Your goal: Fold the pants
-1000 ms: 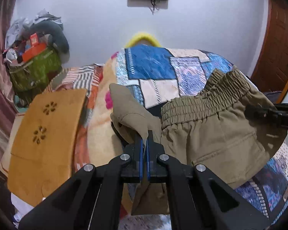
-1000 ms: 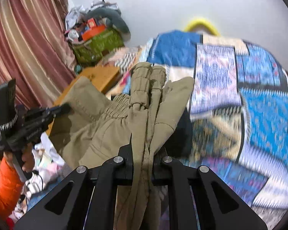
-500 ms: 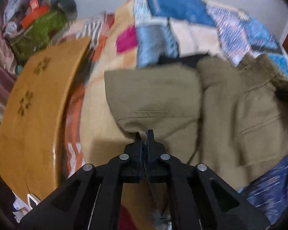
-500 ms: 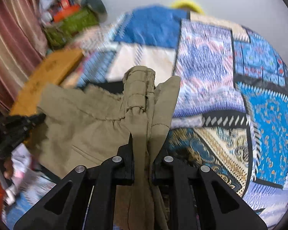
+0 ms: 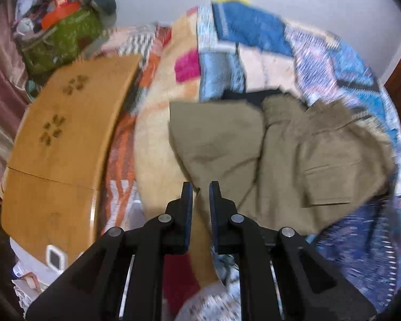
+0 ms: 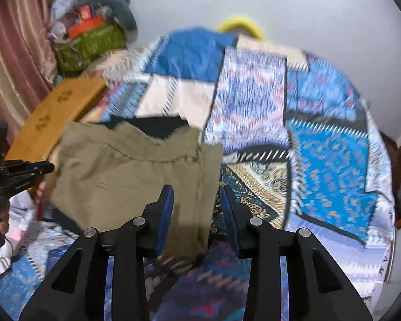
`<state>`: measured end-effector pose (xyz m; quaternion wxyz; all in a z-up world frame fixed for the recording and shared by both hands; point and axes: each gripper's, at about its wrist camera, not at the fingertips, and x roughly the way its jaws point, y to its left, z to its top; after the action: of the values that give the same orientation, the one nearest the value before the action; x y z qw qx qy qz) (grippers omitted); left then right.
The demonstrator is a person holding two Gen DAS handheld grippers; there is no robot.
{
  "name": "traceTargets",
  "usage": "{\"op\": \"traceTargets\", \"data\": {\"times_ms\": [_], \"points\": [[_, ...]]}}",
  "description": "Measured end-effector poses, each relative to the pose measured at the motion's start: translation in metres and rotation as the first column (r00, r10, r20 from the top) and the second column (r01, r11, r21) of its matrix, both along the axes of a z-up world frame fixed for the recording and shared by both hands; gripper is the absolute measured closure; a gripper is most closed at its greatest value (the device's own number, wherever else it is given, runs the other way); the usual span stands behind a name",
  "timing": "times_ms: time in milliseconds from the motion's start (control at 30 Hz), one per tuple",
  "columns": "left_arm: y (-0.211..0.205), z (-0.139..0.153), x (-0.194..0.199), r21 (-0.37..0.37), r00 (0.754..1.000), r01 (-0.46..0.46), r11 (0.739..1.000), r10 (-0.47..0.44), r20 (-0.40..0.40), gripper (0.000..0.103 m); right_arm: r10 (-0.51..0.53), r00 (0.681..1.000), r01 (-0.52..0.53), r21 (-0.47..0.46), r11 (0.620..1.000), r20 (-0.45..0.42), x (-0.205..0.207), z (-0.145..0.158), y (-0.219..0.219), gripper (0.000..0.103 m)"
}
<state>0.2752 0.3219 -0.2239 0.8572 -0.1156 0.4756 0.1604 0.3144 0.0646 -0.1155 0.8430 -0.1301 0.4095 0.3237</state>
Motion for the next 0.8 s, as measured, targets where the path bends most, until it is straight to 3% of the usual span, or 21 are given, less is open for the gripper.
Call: {"op": "traceTargets", "data": {"times_ms": [200, 400, 600, 800], "points": [[-0.042, 0.094, -0.052, 0.077, 0.98, 0.054, 0.996, -0.068, 0.187, 0.091, 0.005, 0.993, -0.021, 0.136, 0.99, 0.117, -0.056, 0.071, -0.023, 0.07], [-0.103, 0.191, -0.128, 0.162, 0.895, 0.109, 0.981, -0.168, 0.414, 0.091, 0.007, 0.963, -0.083, 0.273, 0.958, 0.27, -0.127, 0.134, -0.044, 0.07], [-0.147, 0.243, -0.202, 0.235, 0.81, 0.116, 0.965, -0.229, 0.54, 0.091, -0.002, 0.917, -0.162, 0.378, 0.912, 0.398, -0.204, 0.178, -0.068, 0.07], [-0.168, 0.262, -0.258, 0.251, 0.758, 0.073, 0.965, -0.217, 0.616, 0.087, -0.006, 0.871, -0.205, 0.376, 0.904, 0.491, -0.262, 0.189, -0.078, 0.07]]}}
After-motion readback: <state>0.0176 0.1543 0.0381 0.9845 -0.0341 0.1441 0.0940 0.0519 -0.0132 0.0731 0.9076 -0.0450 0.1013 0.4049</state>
